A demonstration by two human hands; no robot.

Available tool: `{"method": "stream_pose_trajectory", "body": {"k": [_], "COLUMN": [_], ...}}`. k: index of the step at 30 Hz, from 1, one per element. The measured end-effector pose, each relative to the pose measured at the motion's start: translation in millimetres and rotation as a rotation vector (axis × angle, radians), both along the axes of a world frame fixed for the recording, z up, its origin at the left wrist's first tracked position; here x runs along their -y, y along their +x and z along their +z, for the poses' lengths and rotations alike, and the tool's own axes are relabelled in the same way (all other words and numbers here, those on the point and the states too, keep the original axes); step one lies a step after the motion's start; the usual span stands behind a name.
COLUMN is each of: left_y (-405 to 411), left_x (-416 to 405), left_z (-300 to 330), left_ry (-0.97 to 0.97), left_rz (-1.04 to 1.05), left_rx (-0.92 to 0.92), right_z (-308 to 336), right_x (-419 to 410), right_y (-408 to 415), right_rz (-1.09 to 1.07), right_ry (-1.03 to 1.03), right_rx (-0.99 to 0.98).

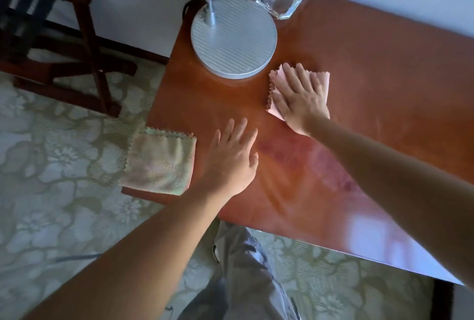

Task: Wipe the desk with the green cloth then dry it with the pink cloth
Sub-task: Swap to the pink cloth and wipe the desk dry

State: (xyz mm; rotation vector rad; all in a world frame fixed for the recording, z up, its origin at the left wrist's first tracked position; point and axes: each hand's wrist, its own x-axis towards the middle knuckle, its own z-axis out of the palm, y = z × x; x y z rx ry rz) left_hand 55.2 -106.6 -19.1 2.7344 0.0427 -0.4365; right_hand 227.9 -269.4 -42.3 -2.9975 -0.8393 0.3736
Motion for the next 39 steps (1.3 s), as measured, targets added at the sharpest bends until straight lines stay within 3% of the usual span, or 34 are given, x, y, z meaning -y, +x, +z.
{"method": "stream_pose_trajectory", "body": {"k": [5, 10, 12, 15, 24, 26, 29, 32, 35, 39], "left_y": [34.4, 41.4, 39.8, 38.6, 47.2, 48.0, 44.4, 39.9, 36.6, 42.7], "left_x": [-5.0, 4.8, 12.7, 27.6, 39.5, 39.5, 44.7, 54.9, 65.3, 64.2], "left_z": [-0.6, 4.6, 4.5, 4.2, -0.6, -2.5, -2.4, 1.0, 2.9, 3.3], "left_ry": [0.001, -0.036, -0.062, -0.102, -0.099, -0.086, -0.073, -0.075, -0.083, -0.056], "left_rz": [0.045, 0.057, 0.01, -0.087, -0.19, -0.183, -0.191, -0.202, -0.253, -0.237], "left_rx": [0.009, 0.092, 0.097, 0.102, 0.13, 0.148, 0.154, 0.139, 0.137, 0.116], "right_z": [1.0, -10.7, -10.9, -10.1, 1.5, -4.1, -12.4, -13.8, -17.1, -12.0], "right_x": [-10.8, 46.6, 73.1, 86.6, 76.3, 75.9, 94.7, 122.6, 132.3, 137.4], "right_y": [20.1, -159.4, -189.9, -155.3, 53.5, 33.1, -96.8, -202.3, -192.5, -108.3], "right_rz": [-0.07, 0.045, 0.108, 0.109, -0.344, -0.386, -0.327, -0.336, -0.356, -0.541], "right_ry": [0.061, 0.105, 0.075, 0.024, 0.046, 0.078, 0.107, 0.12, 0.087, 0.11], "right_rx": [0.021, -0.036, -0.053, -0.05, 0.015, 0.024, 0.092, 0.037, 0.013, 0.084]}}
